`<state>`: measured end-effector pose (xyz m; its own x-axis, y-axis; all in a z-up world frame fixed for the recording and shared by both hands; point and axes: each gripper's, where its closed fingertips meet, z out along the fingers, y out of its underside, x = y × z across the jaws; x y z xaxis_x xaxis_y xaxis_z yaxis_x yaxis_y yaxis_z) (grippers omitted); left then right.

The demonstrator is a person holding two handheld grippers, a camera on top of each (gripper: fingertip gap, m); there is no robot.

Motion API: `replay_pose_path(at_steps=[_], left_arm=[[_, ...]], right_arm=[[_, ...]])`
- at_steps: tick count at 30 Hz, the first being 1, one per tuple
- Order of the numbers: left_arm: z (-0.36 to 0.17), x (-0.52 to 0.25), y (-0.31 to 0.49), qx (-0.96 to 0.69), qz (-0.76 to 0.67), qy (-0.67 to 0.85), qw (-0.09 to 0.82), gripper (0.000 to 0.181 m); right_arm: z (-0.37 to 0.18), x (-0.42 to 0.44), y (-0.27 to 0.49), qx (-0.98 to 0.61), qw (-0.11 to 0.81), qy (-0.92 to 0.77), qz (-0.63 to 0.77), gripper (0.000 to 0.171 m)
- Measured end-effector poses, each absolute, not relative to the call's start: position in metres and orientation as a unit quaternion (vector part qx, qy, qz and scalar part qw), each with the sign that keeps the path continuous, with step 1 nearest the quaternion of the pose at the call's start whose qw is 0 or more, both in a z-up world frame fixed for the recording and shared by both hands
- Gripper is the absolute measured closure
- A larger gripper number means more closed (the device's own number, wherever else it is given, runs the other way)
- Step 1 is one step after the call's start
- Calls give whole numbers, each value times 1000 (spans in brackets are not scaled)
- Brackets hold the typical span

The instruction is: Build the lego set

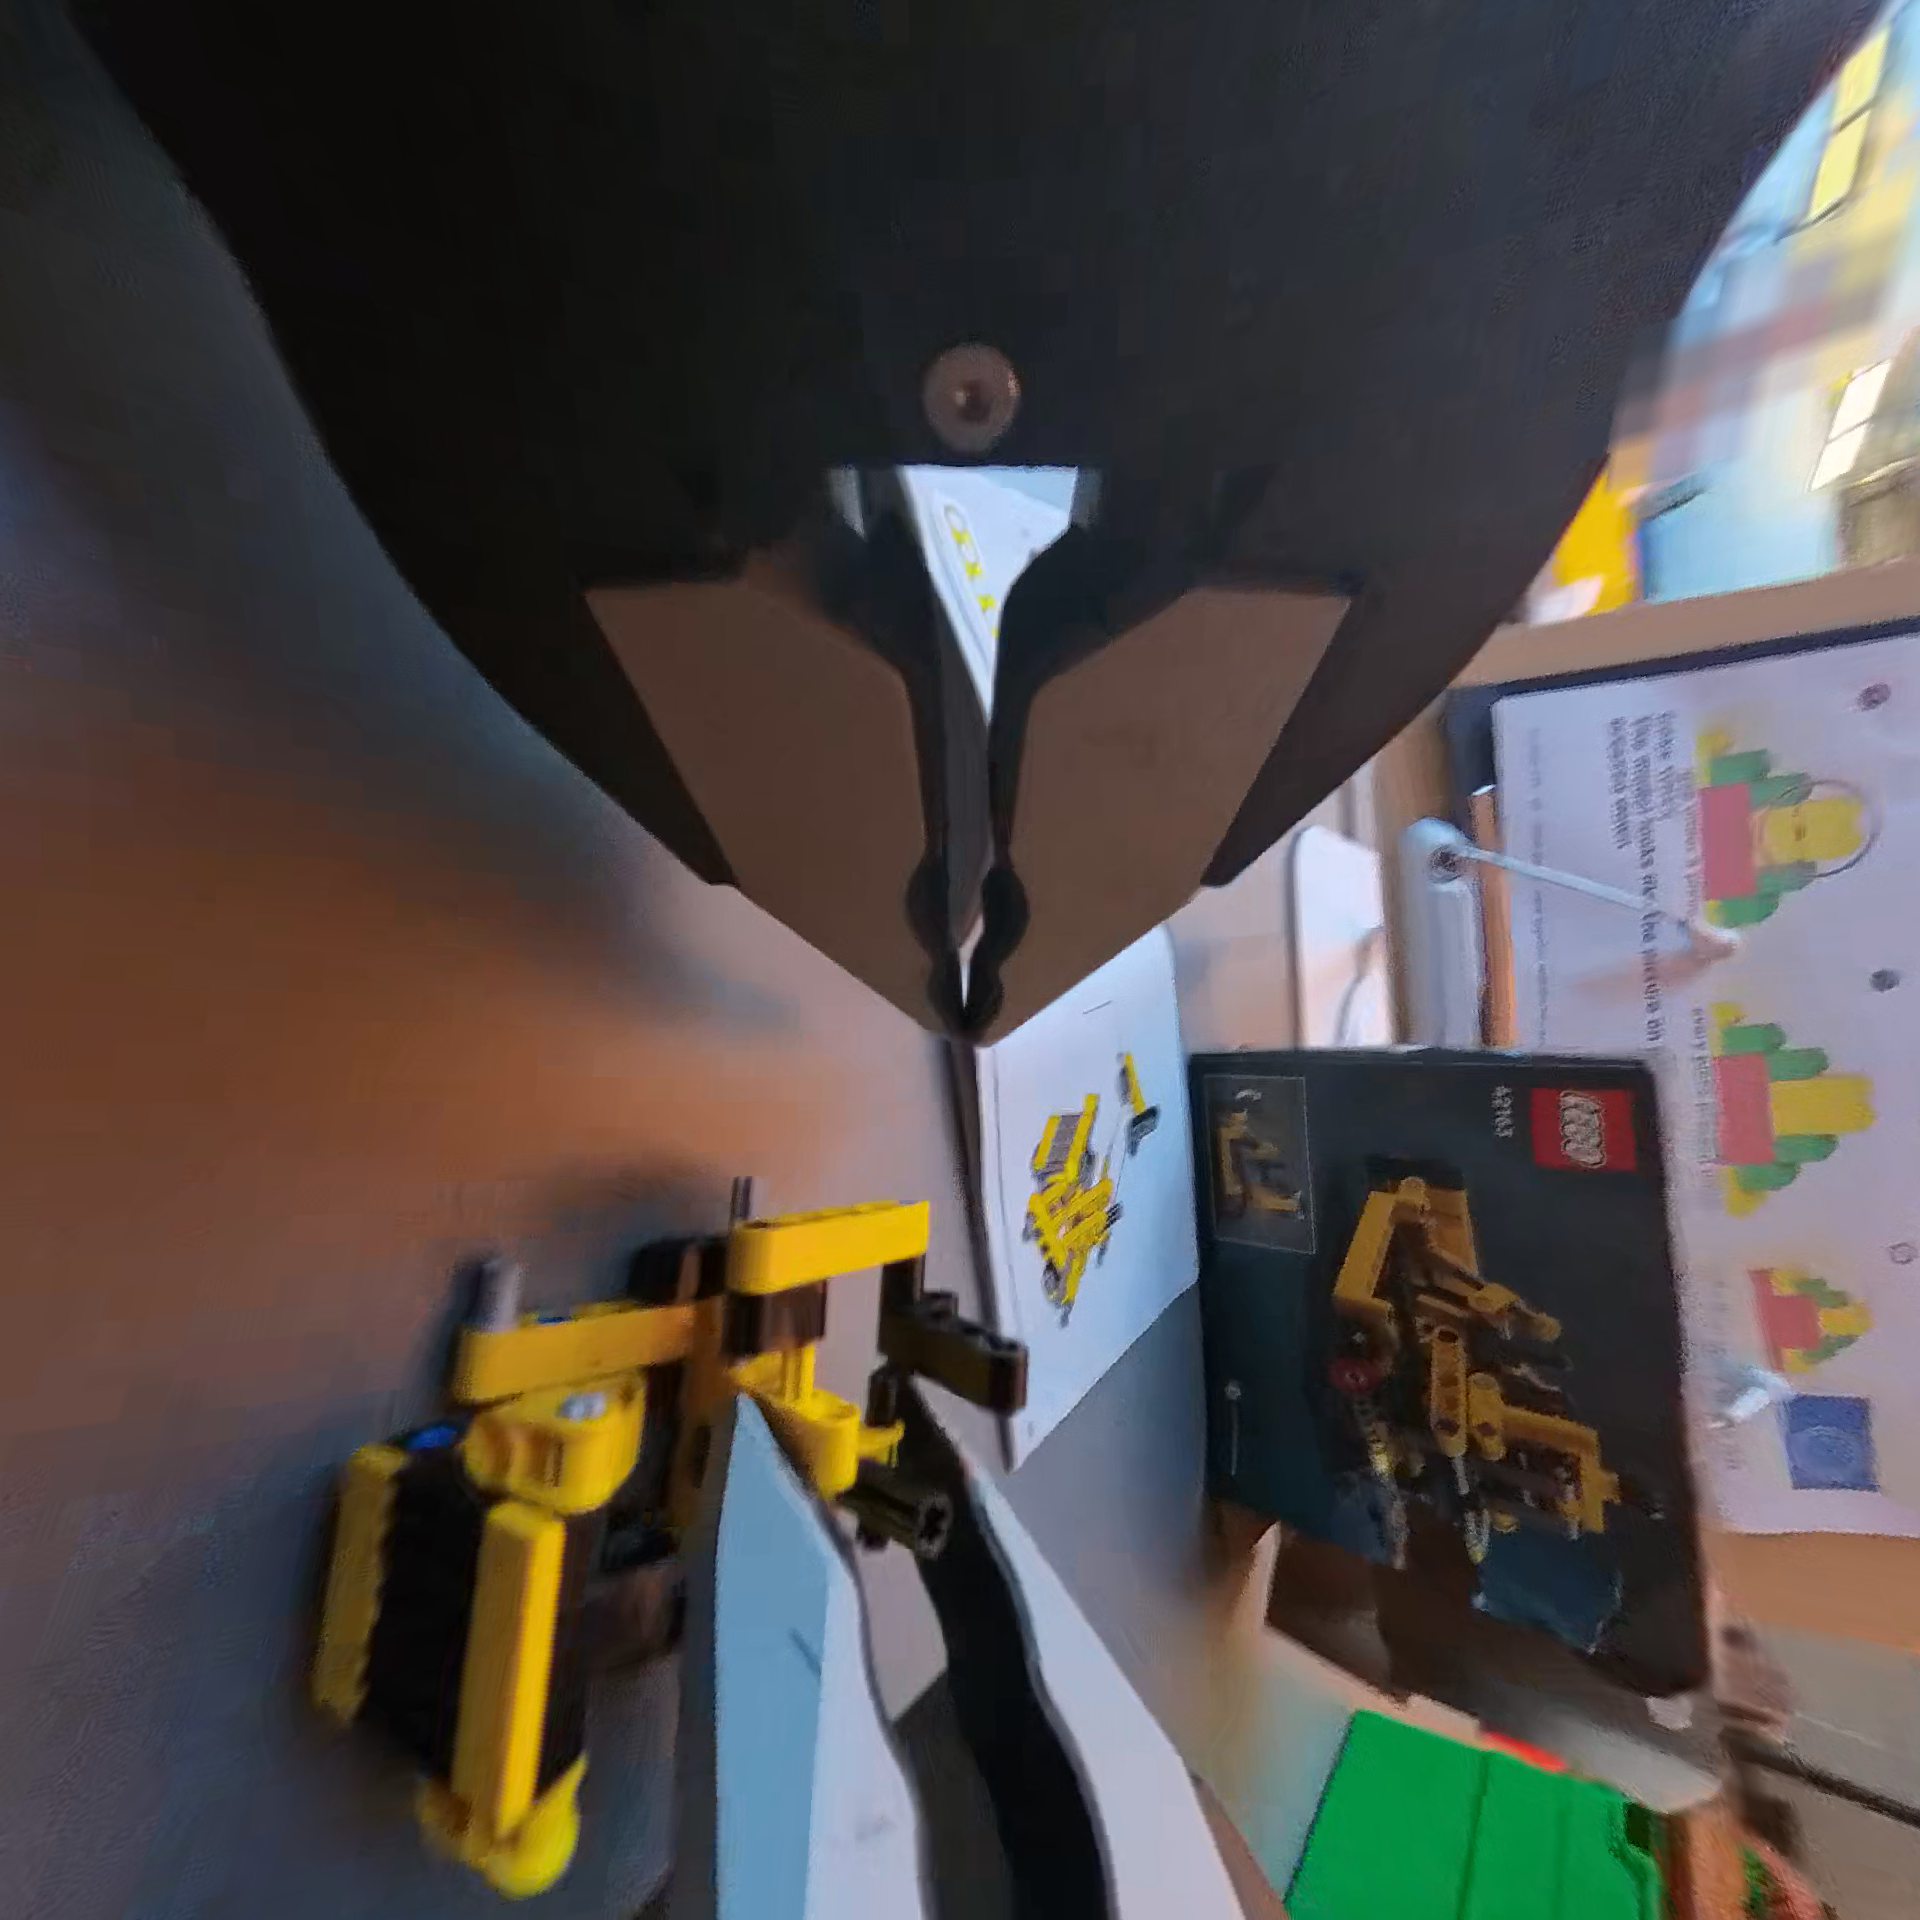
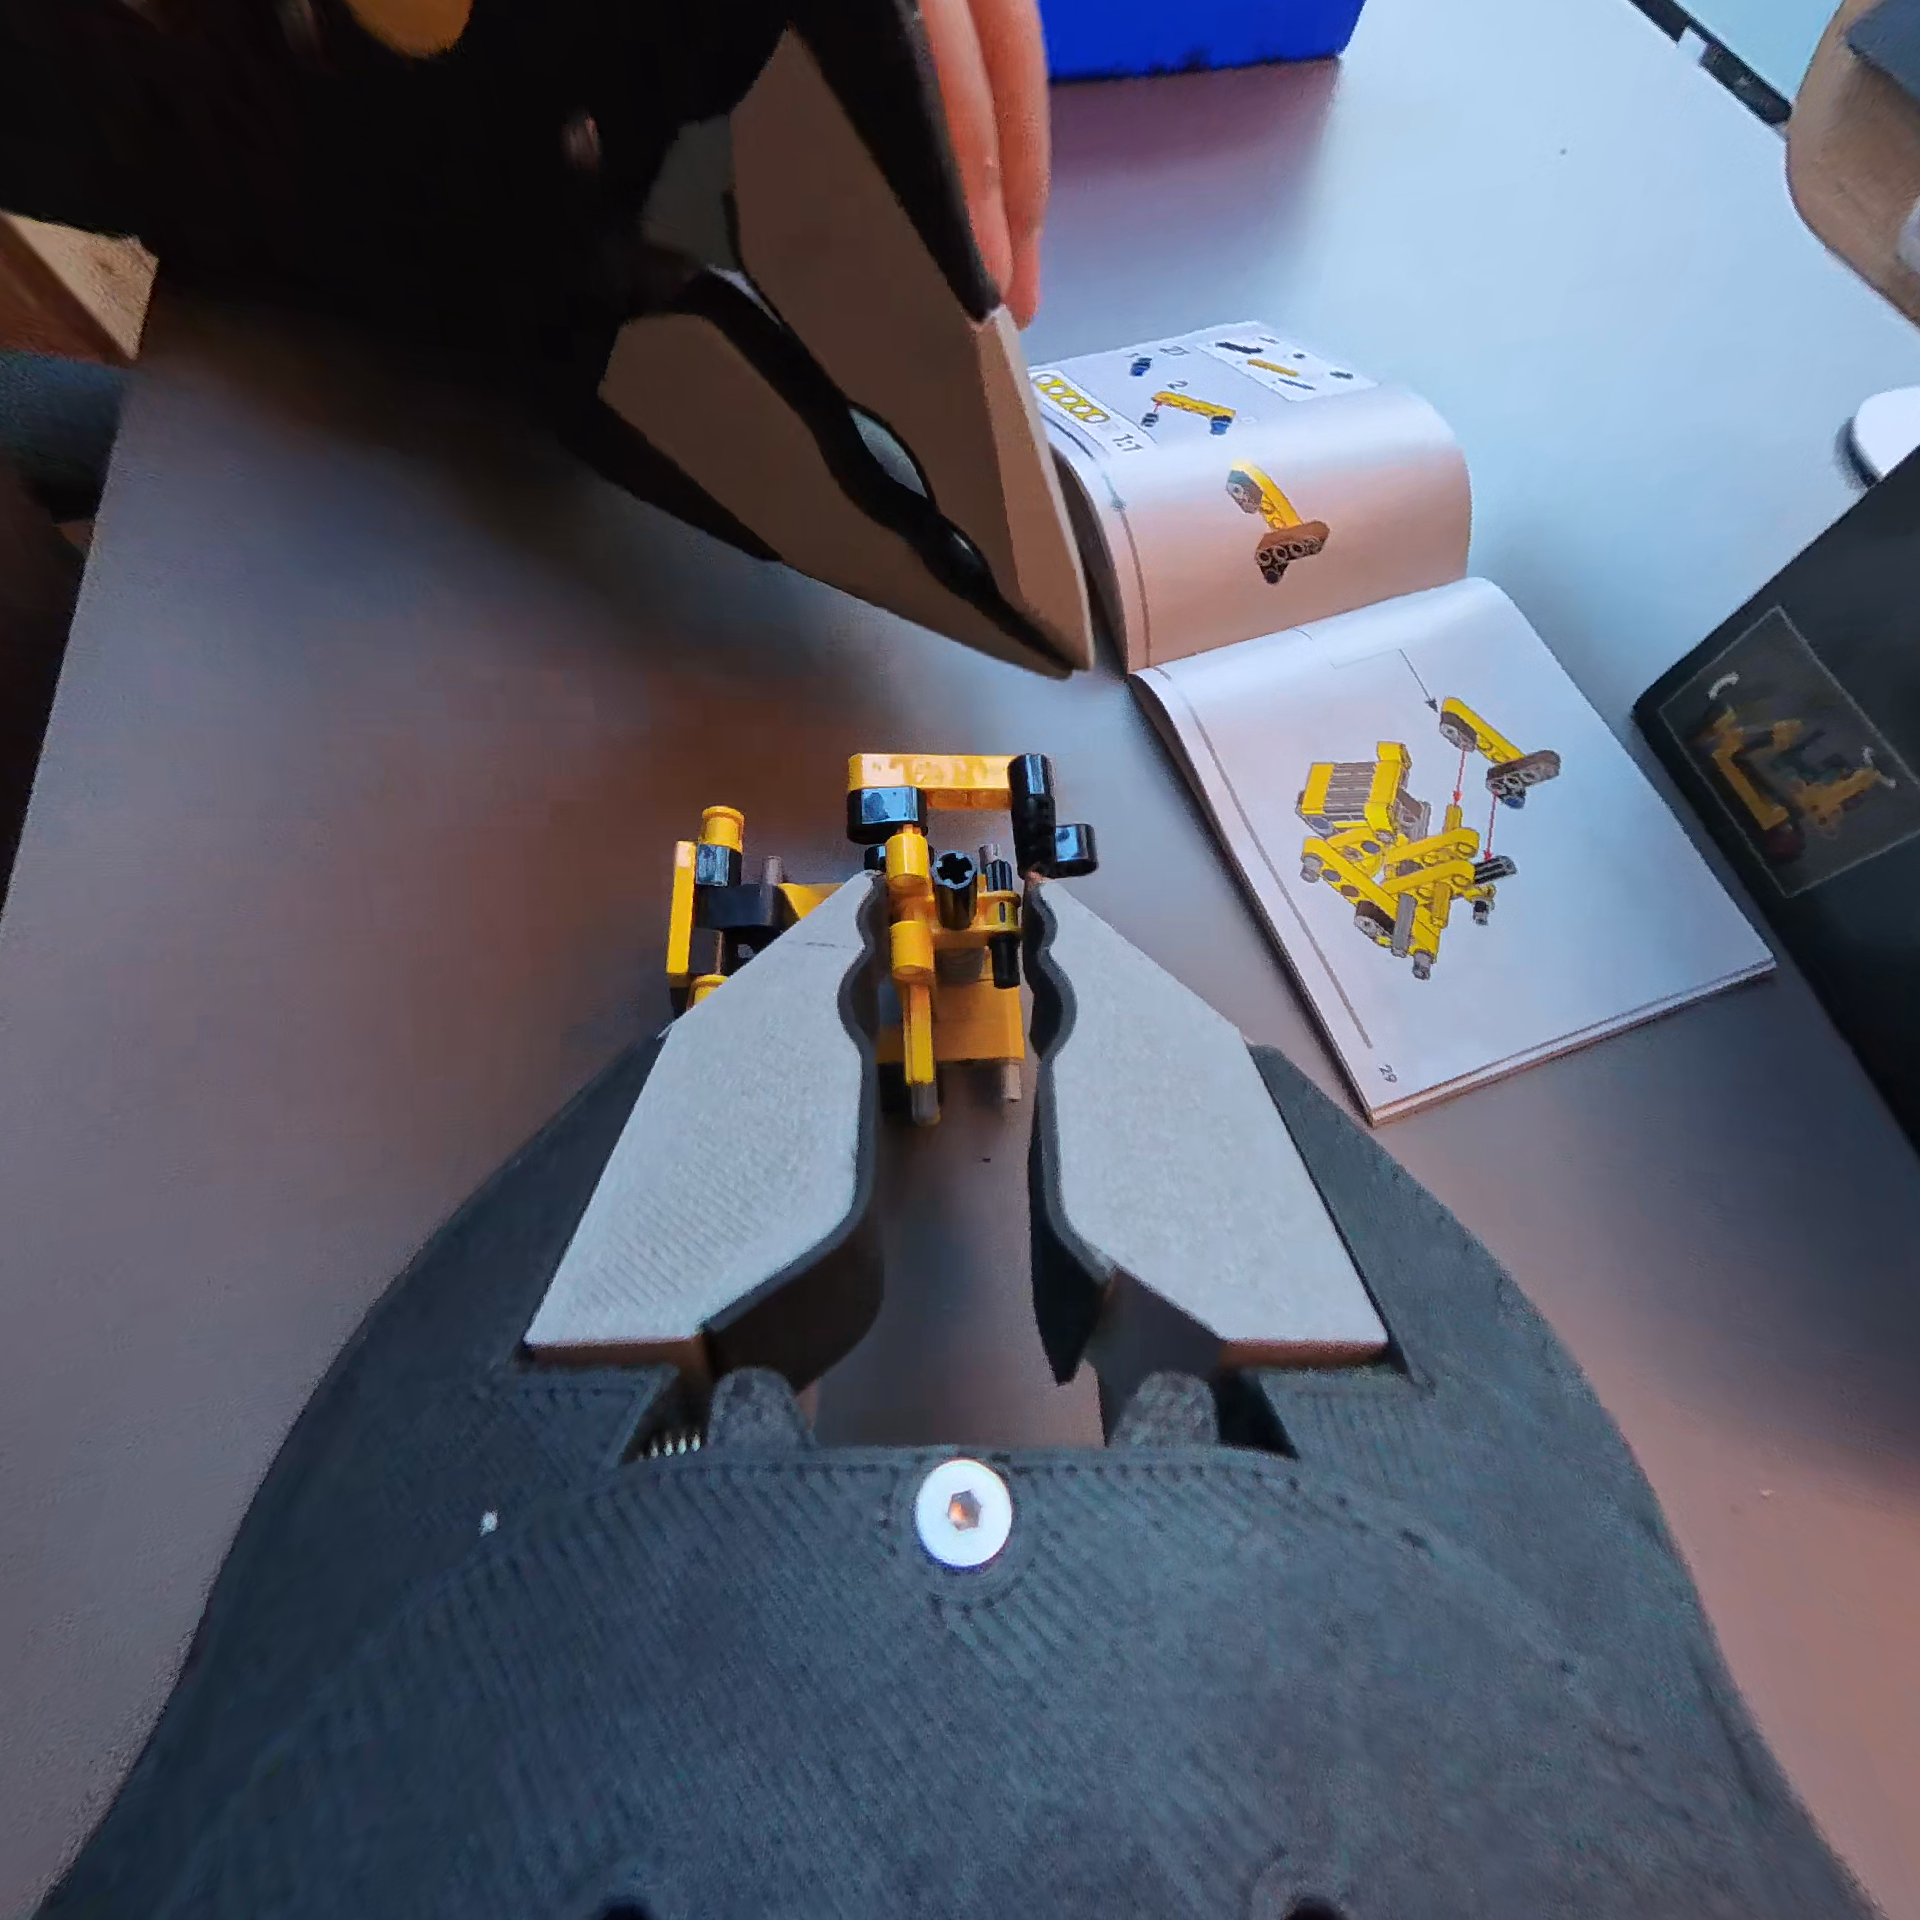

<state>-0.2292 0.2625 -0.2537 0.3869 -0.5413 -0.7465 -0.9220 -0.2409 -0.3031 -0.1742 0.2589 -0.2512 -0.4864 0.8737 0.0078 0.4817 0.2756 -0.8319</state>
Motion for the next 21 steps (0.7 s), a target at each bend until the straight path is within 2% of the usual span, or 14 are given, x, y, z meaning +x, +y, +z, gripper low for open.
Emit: replay_pose_path(at_steps=[1, 6, 10, 14, 17, 21], left_arm=[[-252, -223, 262, -754, 221, 489, 379, 181], [-236, -189, 266, -773, 35, 462, 433, 179], [-236, -182, 263, -773, -44, 469, 425, 170], [-236, -174, 263, -767, -90, 474, 424, 168], [-244, -171, 265, -773, -108, 481, 399, 175], [-248, -170, 264, -776, -123, 478, 393, 176]], right_arm=[[-251, -174, 258, -440, 245, -764, 403, 150], [-251, -173, 253, -413, 257, -779, 395, 150], [-251, -172, 251, -402, 268, -784, 390, 150], [-252, -171, 250, -395, 269, -790, 385, 150], [-253, -171, 249, -394, 270, -792, 381, 150], [-254, -170, 249, -392, 266, -794, 380, 150]])
